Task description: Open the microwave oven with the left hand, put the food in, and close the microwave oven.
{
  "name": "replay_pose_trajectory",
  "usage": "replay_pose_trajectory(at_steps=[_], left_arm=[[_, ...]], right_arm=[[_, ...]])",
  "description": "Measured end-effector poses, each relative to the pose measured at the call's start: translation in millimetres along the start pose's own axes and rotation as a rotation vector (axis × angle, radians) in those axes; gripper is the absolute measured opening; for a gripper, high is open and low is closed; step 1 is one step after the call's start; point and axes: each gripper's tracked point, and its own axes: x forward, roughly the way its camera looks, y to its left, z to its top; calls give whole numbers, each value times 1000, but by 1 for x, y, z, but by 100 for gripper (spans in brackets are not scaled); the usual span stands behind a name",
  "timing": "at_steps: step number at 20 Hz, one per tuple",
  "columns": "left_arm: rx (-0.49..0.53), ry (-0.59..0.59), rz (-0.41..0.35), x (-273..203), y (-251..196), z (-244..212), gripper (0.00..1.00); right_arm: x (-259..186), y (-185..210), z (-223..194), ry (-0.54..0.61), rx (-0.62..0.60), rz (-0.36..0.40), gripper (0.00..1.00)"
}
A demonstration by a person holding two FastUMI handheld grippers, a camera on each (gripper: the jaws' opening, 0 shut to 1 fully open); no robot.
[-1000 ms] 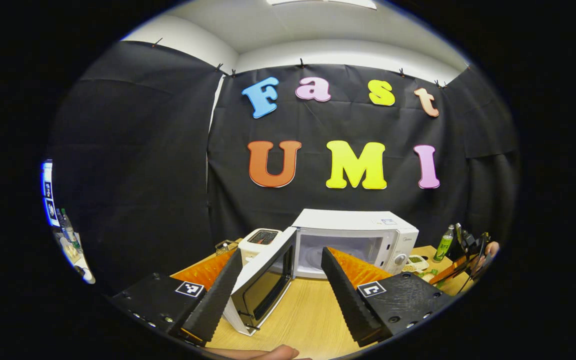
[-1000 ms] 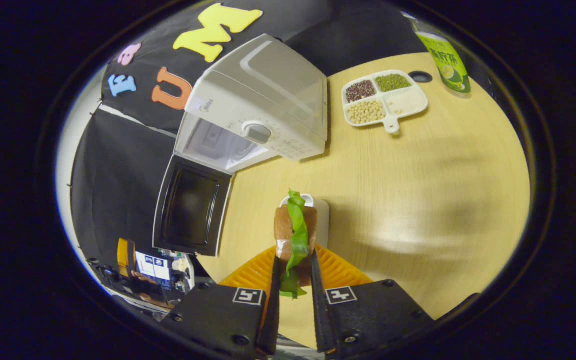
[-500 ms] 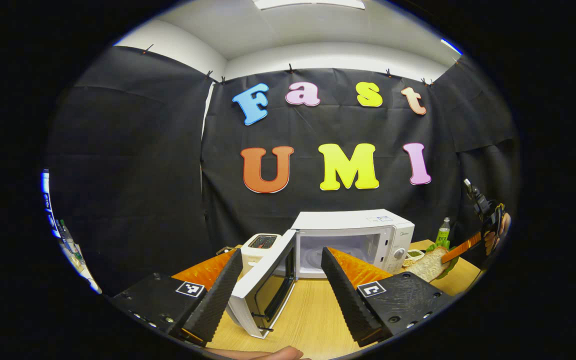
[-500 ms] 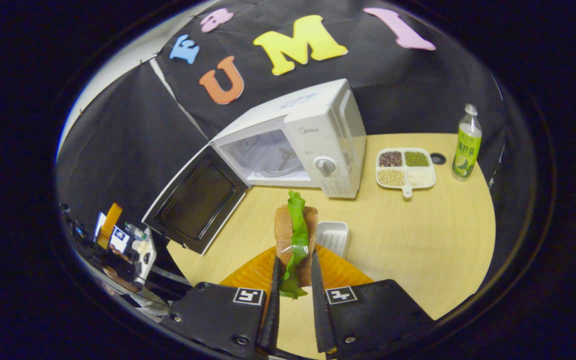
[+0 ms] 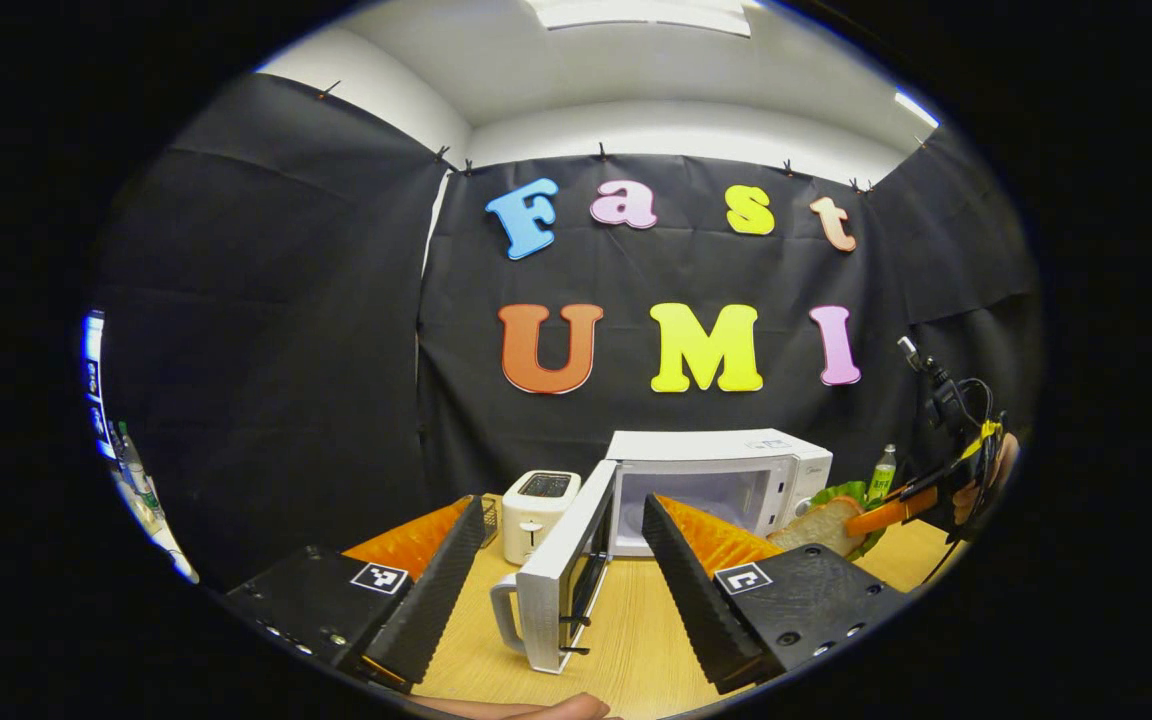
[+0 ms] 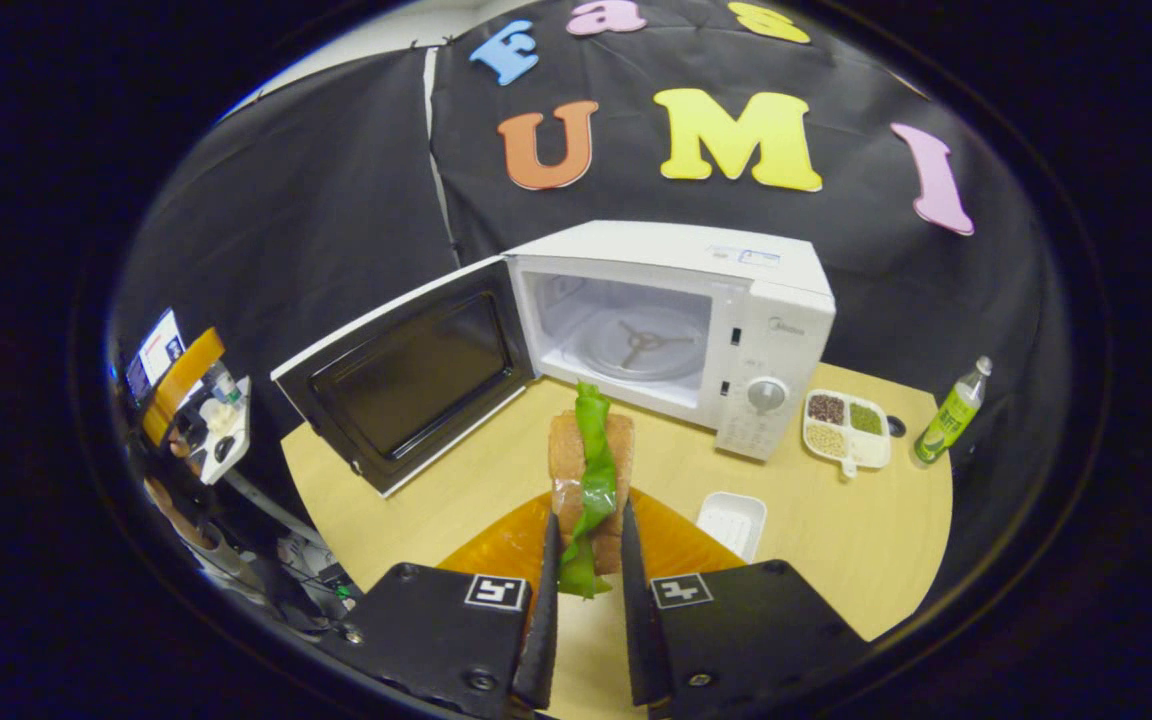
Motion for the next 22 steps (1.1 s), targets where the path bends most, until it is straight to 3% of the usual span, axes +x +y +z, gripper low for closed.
replay_pose_trajectory(at_steps=[5, 10, 11, 12, 13, 14, 16, 18, 22], left_arm=[[-29, 0, -18, -2, 3, -5, 95], [58, -32, 17, -7, 23, -9, 95], [86, -33, 25, -9, 27, -12, 100], [113, -35, 25, -12, 27, -15, 95], [139, -38, 20, -14, 25, -17, 95], [164, -40, 20, -15, 23, -19, 95], [192, -29, 20, -15, 22, -23, 95], [180, 1, 0, -13, 16, -34, 96], [102, 29, -19, -11, 13, -39, 96]], right_arm=[[47, 29, 17, -63, -55, -66, 32], [93, 42, 46, -191, 42, -143, 32], [102, 40, 52, -213, 61, -164, 32], [114, 37, 57, -234, 97, -188, 24], [124, 34, 61, -251, 129, -201, 24], [136, 31, 68, -275, 155, -209, 32], [160, 20, 80, -319, 204, -244, 32], [184, 8, 90, -359, 257, -281, 32], [231, 1, 118, -434, 365, -273, 32]])
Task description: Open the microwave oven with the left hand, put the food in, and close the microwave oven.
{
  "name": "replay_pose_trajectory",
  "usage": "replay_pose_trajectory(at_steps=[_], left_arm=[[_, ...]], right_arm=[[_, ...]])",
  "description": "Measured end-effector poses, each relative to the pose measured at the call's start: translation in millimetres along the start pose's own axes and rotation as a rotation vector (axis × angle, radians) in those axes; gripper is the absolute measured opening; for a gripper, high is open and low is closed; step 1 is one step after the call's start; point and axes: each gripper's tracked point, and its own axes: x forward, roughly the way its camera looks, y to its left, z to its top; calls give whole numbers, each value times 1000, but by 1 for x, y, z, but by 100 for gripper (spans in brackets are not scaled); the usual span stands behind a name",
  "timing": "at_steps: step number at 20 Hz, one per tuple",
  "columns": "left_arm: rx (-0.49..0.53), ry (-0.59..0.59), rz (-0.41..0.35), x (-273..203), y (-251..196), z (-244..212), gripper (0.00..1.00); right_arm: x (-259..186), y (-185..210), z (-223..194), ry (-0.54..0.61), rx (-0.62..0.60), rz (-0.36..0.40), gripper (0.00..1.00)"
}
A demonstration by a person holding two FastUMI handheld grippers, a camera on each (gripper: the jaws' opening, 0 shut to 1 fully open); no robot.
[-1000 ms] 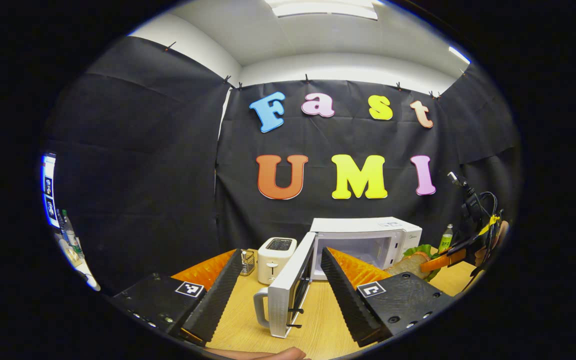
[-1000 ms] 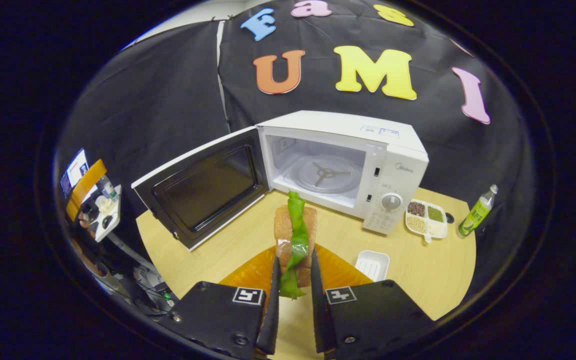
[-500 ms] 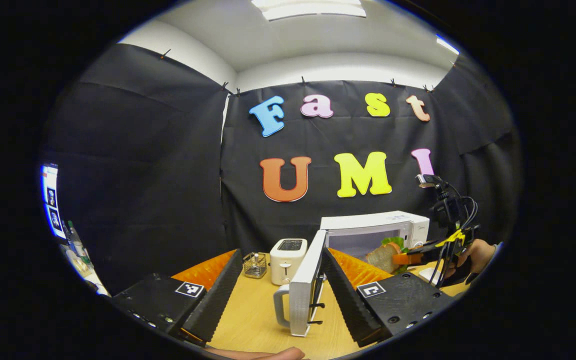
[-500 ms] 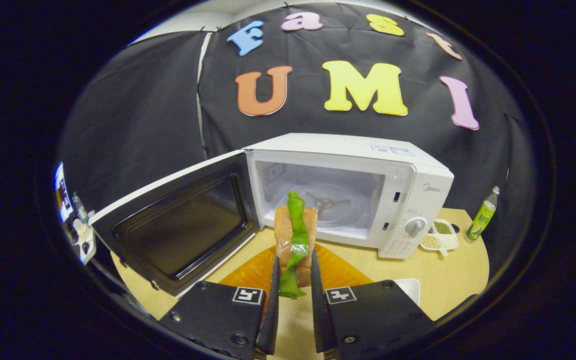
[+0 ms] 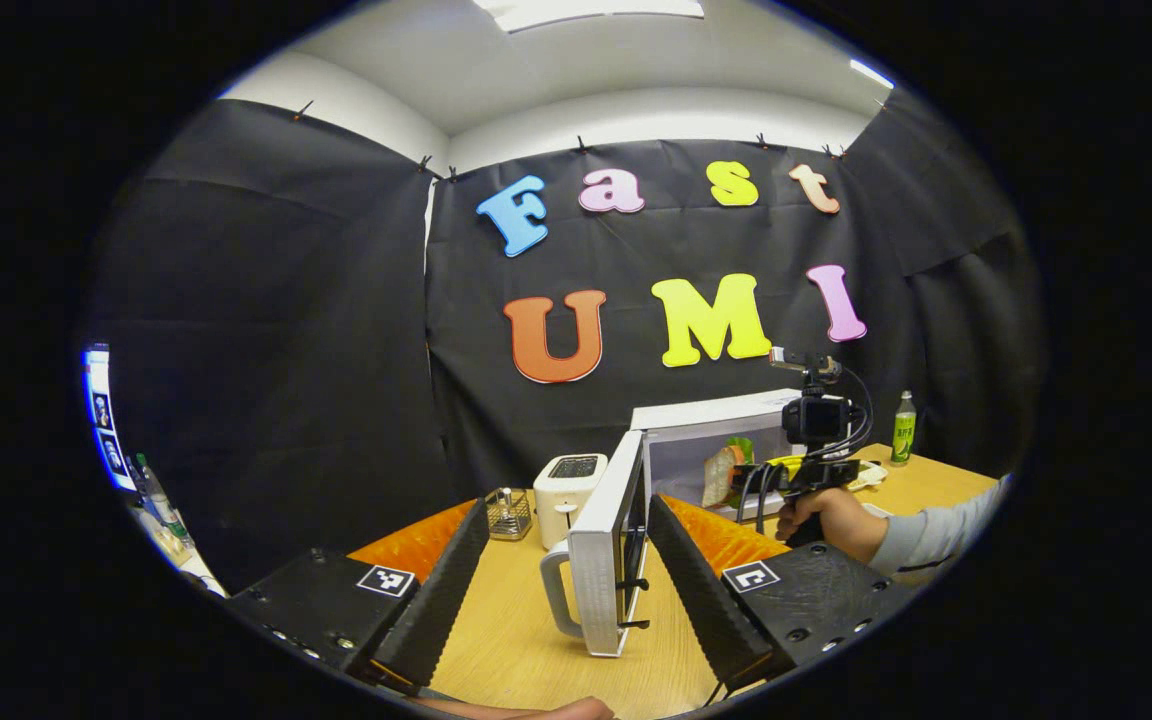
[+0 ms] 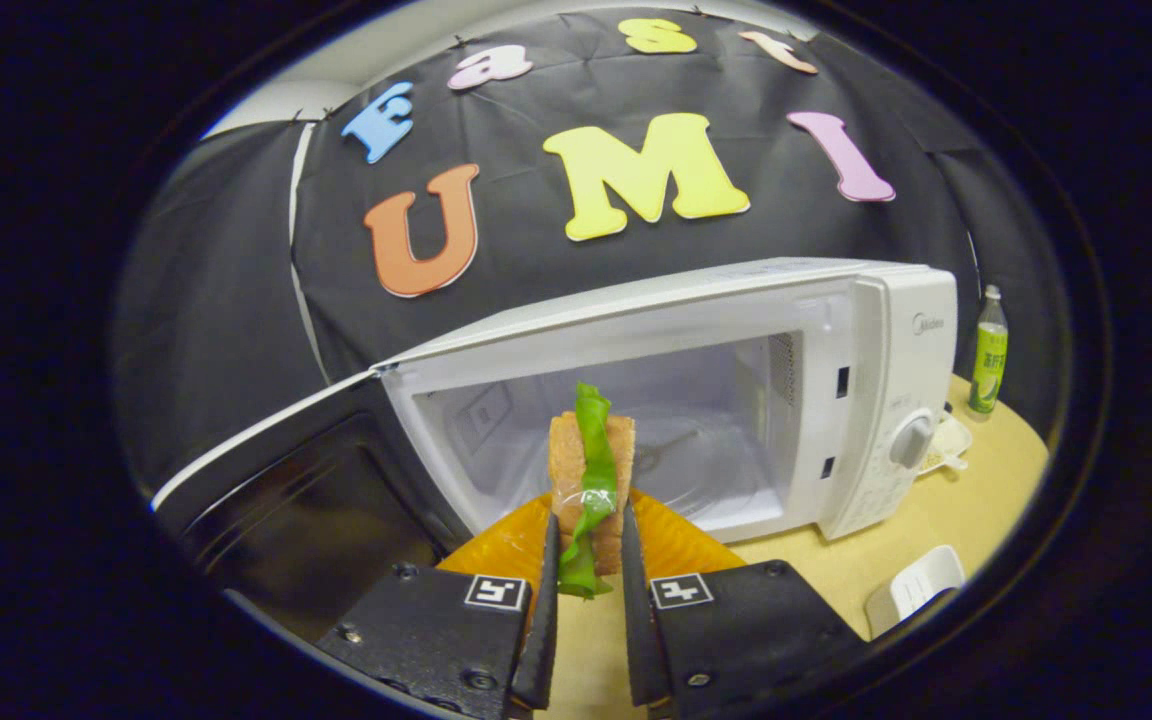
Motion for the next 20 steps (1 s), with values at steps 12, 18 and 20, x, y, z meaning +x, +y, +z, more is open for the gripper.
replay_pose_trajectory(at_steps=[12, 18, 20], left_arm=[[-110, 22, 25, 6, 23, 31, 96], [-163, 17, 115, -2, 53, 36, 96], [-190, 19, 125, -5, 59, 34, 96]], right_arm=[[81, -36, 5, -17, 458, -76, 35], [87, -60, -22, 18, 498, -152, 44], [88, -63, -23, 26, 500, -145, 47]])
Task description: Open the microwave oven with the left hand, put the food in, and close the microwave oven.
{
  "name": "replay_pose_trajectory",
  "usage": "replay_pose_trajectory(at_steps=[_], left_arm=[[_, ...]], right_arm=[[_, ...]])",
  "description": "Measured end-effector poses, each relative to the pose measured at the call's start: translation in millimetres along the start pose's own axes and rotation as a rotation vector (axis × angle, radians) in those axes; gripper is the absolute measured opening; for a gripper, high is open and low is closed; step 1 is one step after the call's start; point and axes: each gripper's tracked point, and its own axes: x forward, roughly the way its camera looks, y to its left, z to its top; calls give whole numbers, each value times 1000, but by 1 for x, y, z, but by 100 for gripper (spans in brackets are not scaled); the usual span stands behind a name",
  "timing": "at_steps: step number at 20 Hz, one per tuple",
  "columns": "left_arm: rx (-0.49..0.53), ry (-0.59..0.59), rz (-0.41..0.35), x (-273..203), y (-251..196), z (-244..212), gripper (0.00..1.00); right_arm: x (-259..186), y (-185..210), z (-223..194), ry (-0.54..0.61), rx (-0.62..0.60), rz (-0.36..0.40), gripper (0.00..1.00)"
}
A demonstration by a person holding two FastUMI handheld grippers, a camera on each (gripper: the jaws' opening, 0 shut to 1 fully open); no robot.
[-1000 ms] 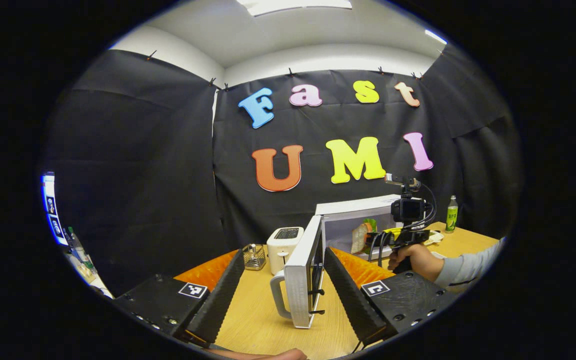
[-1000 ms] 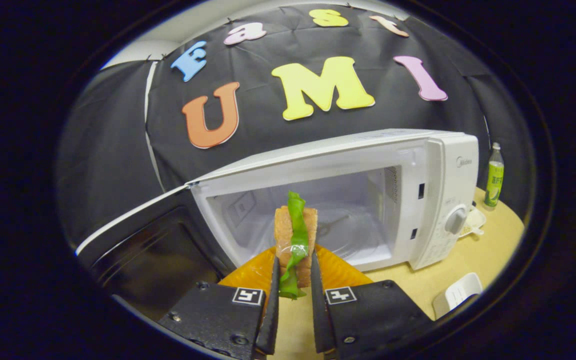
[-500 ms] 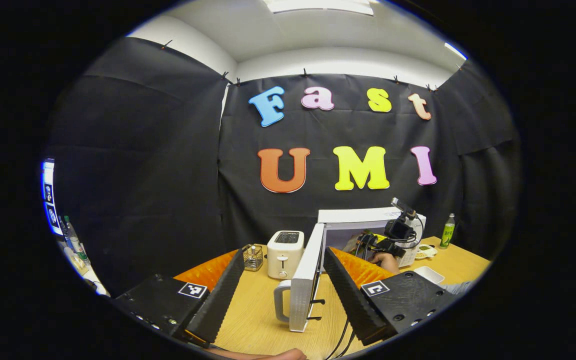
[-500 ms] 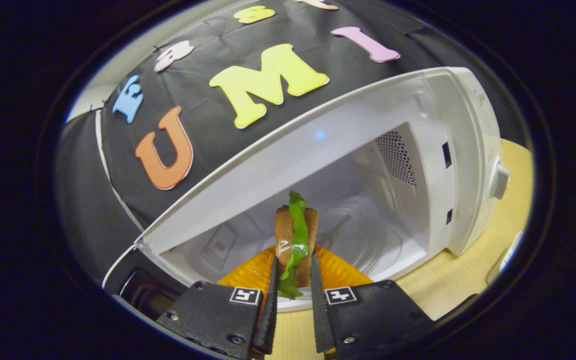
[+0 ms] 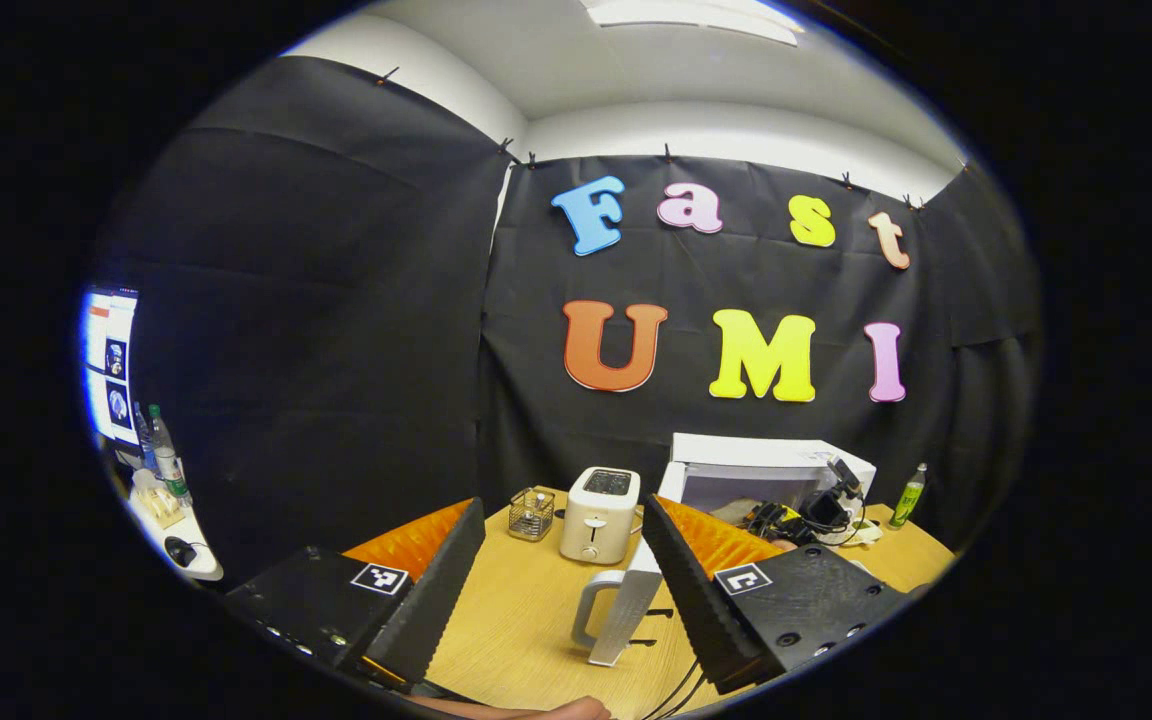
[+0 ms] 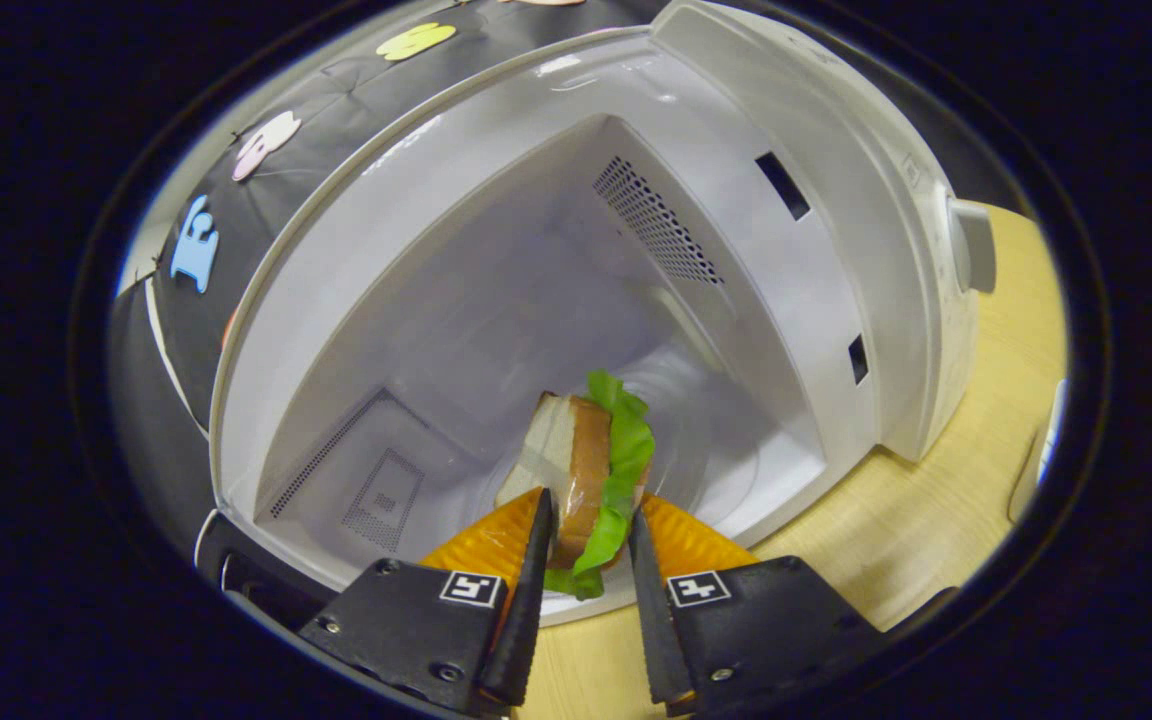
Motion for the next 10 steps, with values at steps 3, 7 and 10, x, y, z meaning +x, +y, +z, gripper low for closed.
replay_pose_trajectory(at_steps=[3, 7, 10], left_arm=[[-23, -18, -11, -7, 3, 5, 95], [2, -29, 5, -10, 10, 5, 95], [19, -19, 23, -9, 13, 0, 83]], right_arm=[[-1, -8, 1, 12, -51, -30, 50], [-2, -21, 6, 2, -98, -73, 63], [-1, -23, 9, 1, -168, -73, 72]])
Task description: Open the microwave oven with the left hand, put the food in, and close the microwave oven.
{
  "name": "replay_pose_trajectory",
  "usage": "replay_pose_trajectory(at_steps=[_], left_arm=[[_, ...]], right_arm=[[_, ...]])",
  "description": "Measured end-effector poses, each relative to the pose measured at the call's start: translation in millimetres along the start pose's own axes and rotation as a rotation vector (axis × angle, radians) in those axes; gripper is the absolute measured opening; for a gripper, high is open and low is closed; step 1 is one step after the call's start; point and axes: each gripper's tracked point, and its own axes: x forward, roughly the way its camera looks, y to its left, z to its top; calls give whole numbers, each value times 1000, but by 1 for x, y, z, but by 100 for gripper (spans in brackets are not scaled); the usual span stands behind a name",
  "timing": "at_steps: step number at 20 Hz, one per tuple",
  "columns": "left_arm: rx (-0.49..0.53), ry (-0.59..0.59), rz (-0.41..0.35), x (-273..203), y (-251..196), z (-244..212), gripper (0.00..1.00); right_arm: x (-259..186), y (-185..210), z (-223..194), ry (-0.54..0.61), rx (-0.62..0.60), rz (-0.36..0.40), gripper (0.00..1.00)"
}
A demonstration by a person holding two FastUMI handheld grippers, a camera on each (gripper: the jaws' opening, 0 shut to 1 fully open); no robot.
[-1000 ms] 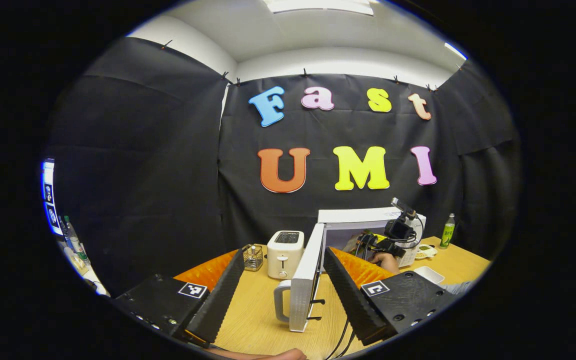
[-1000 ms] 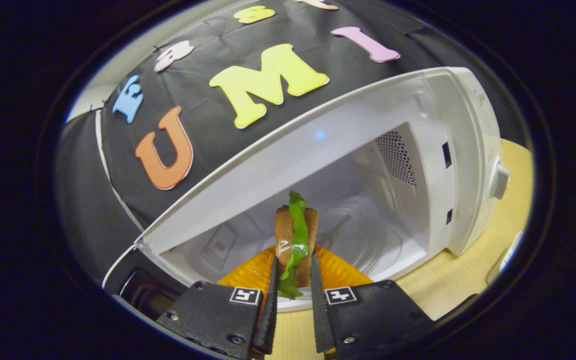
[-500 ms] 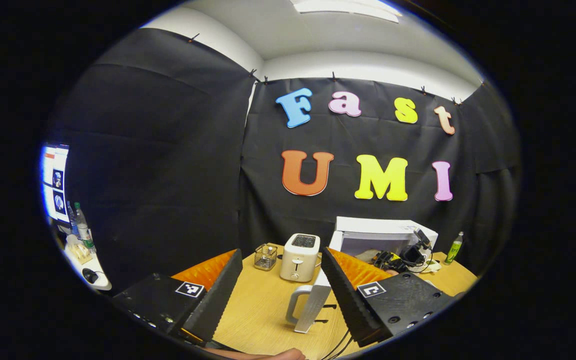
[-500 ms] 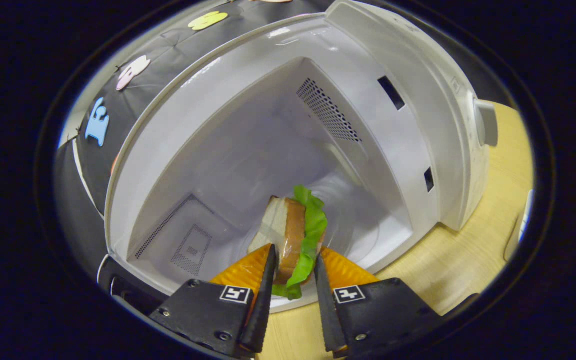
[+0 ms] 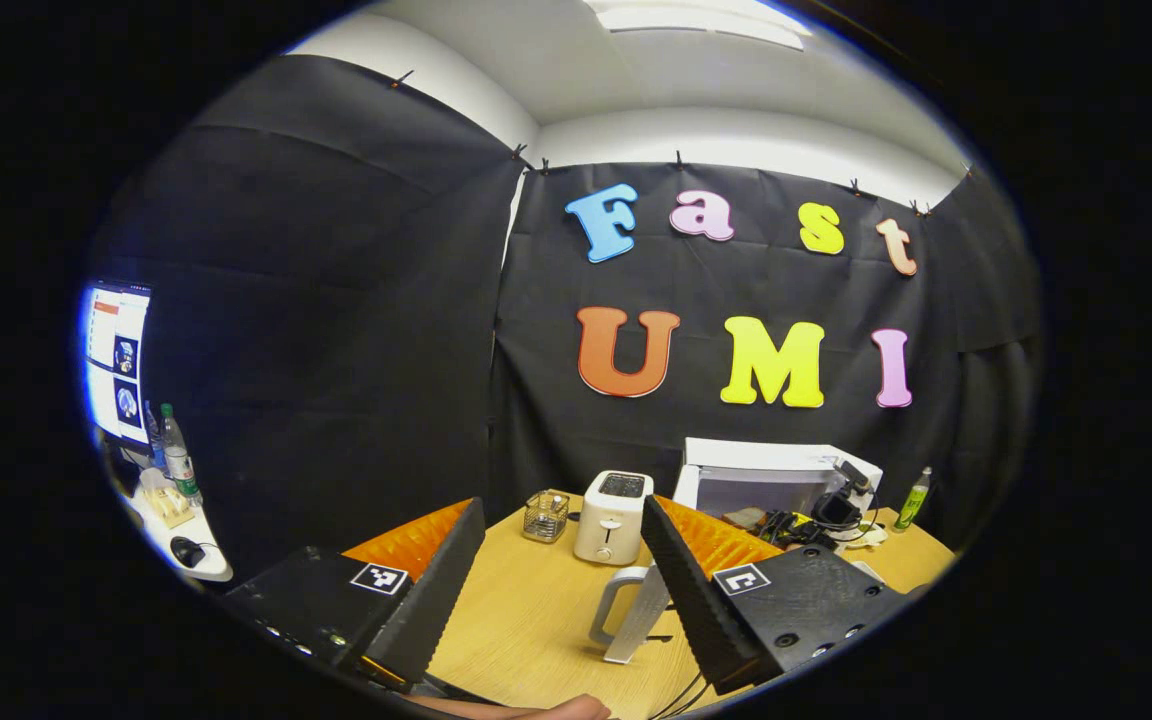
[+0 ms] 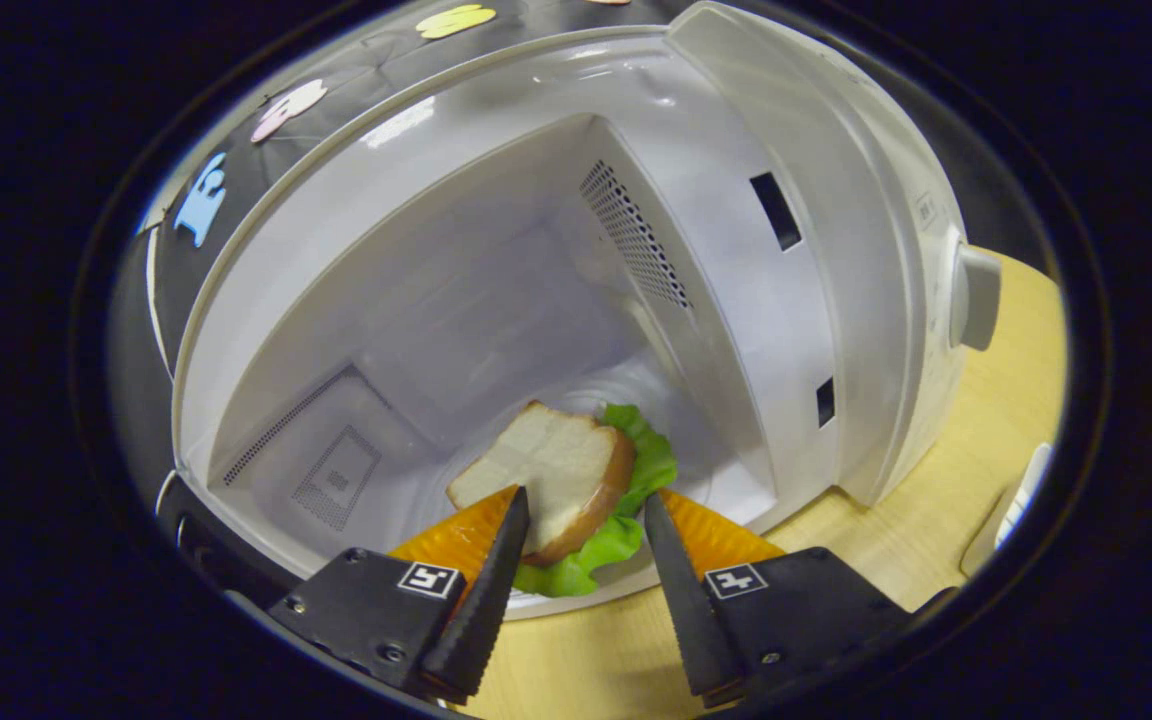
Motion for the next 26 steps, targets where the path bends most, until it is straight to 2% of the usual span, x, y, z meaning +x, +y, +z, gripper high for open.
replay_pose_trajectory(at_steps=[1, 2, 4, 6, 7, 8, 10, 11, 14, 15, 16, 17, 18, 19, 20, 21, 22, 24, 25, 26], left_arm=[[4, 2, 1, 1, 0, -2, 95], [7, 9, 3, 1, 0, -4, 94], [14, 16, 5, 2, 0, -8, 94], [8, 22, 11, 3, 4, -10, 95], [4, 18, 11, 3, 4, -11, 95], [3, 20, 12, 5, 6, -11, 95], [14, 27, 21, 7, 11, -15, 95], [23, 28, 28, 9, 14, -17, 95], [38, 44, 25, 16, 20, -26, 95], [35, 56, 5, 18, 19, -31, 83], [26, 66, -18, 19, 15, -35, 80], [17, 74, -23, 24, 17, -39, 86], [8, 90, -24, 28, 20, -46, 84], [1, 103, -21, 32, 23, -53, 85], [-1, 114, -20, 37, 26, -58, 72], [4, 115, -21, 41, 29, -62, 86], [3, 119, -23, 44, 33, -66, 82], [-9, 125, -23, 54, 40, -74, 55], [-11, 117, -5, 58, 47, -76, 51], [-21, 112, 20, 62, 56, -80, 25]], right_arm=[[0, 0, 1, 1, -35, -3, 73], [-2, 0, 3, 1, -74, -8, 78], [-6, -3, 9, -15, -168, -45, 80], [-12, -4, 18, -47, -278, -81, 90], [-16, 1, 20, -68, -326, -69, 94], [-22, 7, 23, -83, -373, -56, 88], [-38, 18, 24, -101, -447, -27, 89], [-47, 25, 23, -101, -466, -7, 94], [-81, 36, 24, -92, -496, 46, 94], [-95, 39, 26, -96, -509, 66, 94], [-109, 39, 28, -103, -516, 75, 94], [-125, 39, 30, -107, -527, 88, 89], [-141, 39, 30, -112, -536, 107, 89], [-159, 38, 33, -124, -543, 122, 95], [-176, 37, 35, -134, -554, 135, 95], [-195, 35, 39, -151, -565, 146, 90], [-213, 32, 44, -172, -574, 153, 96], [-249, 22, 54, -214, -593, 161, 98], [-266, 17, 60, -237, -600, 160, 94], [-283, 12, 65, -259, -599, 167, 94]])
